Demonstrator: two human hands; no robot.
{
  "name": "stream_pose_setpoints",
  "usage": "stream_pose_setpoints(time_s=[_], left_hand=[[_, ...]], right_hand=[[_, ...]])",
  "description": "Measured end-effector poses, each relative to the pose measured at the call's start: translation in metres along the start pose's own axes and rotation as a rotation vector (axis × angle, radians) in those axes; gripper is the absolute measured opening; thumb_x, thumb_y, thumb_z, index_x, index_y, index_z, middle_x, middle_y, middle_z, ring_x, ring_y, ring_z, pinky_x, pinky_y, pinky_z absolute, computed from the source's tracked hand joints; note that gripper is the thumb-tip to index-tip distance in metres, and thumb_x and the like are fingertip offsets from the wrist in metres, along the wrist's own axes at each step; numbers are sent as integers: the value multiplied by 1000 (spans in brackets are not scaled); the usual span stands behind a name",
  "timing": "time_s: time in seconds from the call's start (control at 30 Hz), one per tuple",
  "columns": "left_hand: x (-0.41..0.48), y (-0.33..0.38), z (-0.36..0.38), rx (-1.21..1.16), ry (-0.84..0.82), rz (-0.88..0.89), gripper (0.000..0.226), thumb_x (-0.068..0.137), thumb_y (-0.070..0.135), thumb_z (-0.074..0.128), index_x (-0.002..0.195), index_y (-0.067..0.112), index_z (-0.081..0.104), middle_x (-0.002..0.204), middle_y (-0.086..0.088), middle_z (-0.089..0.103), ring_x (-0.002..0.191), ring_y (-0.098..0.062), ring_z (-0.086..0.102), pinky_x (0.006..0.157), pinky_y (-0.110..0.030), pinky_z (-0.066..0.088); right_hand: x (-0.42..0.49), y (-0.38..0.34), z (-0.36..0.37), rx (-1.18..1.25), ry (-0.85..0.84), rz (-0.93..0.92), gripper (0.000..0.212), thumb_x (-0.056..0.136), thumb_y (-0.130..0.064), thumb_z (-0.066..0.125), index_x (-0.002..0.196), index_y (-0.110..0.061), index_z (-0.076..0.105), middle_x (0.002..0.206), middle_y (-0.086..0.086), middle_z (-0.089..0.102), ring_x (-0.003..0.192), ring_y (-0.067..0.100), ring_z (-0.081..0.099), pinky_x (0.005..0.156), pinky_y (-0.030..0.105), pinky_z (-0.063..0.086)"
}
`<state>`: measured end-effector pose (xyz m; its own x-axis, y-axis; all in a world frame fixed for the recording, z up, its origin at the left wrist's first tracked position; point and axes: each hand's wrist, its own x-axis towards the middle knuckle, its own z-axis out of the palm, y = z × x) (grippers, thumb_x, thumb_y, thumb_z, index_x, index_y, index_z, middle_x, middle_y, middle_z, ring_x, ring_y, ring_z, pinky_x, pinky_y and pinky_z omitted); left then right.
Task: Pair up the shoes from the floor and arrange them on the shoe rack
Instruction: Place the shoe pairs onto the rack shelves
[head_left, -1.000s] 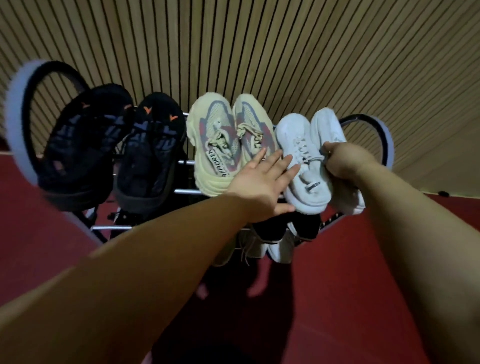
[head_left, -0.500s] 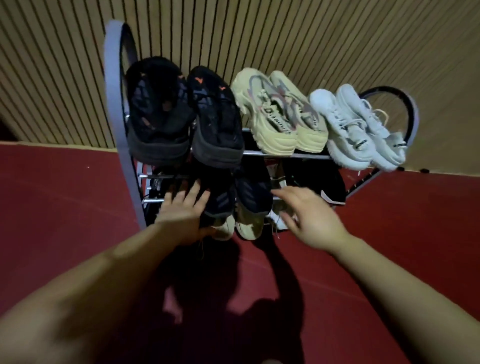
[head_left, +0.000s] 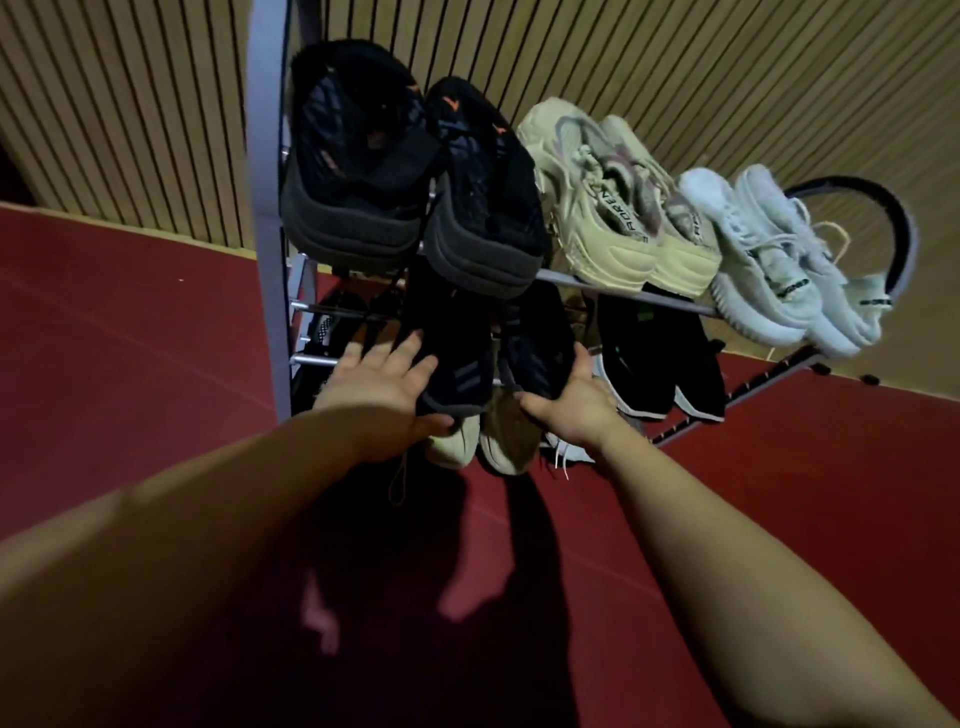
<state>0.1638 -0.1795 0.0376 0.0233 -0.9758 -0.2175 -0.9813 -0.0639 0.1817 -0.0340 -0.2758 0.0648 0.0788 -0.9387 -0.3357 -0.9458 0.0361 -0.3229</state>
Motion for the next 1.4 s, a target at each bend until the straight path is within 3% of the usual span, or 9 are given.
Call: stream_pose_setpoints(time_s=[0.17,0.37,0.43,0.63,0.93,1.07,1.17,1.27,1.4], left_hand=[[1,1,5,-20,65,3,82,88,66,36,152,21,7,160,-4,-5,146,-23,4,116,-44,0],[5,6,7,-73,121,-2,80,88,60,44,150,18,16,159,-8,4,146,-23,4,116,-45,4],[5,7,7,-75,145,-1,79,88,59,46,149,17,19,158,-9,8,146,-24,6,116,-45,6],[4,9,5,-64,155,6,85,87,63,46,149,14,16,157,-10,11,145,-24,8,115,-43,8],[2,31,-15,-115,166,-53,110,75,75,49,151,20,-8,152,-20,15,145,-33,-2,115,-48,7],[-3,44,-33,-27,222,95,117,68,78,51,150,25,-13,145,-21,27,141,-35,16,115,-52,-5],[-8,48,-43,48,241,267,121,64,77,59,150,28,-11,154,-14,16,139,-30,24,114,-47,7],[-15,35,-48,101,260,359,115,64,75,62,152,28,6,159,-5,7,140,-26,25,111,-41,17],[-26,8,-51,129,153,466,114,63,76,57,150,35,-3,158,-8,12,138,-28,27,111,-39,29]], right_hand=[[-20,28,-15,-156,-30,-9,109,77,-50,67,150,-27,-10,145,25,27,135,39,28,110,38,26],[-14,18,6,-199,-23,22,115,73,-61,67,148,-34,-16,157,15,-6,143,37,7,113,50,16],[-9,12,7,-174,19,29,116,71,-66,66,148,-34,-15,156,18,0,142,37,9,114,51,18],[-12,35,-15,-36,159,-84,108,70,-51,74,149,-32,2,148,13,24,134,36,25,106,48,30],[-54,101,-48,-119,238,-332,115,62,-42,83,150,-33,9,149,6,27,139,27,21,107,48,26],[-69,112,-59,-122,213,-497,112,57,-56,74,148,-31,15,149,3,29,138,21,22,110,47,26],[-72,107,-61,-135,170,-628,106,58,-61,66,145,-34,13,148,3,29,135,11,22,110,39,22],[-67,97,-57,-181,150,-729,103,60,-61,66,144,-35,13,147,5,31,136,20,29,112,41,22],[-65,61,-46,-221,101,-888,102,60,-59,66,143,-33,12,146,5,34,132,21,31,109,35,27]])
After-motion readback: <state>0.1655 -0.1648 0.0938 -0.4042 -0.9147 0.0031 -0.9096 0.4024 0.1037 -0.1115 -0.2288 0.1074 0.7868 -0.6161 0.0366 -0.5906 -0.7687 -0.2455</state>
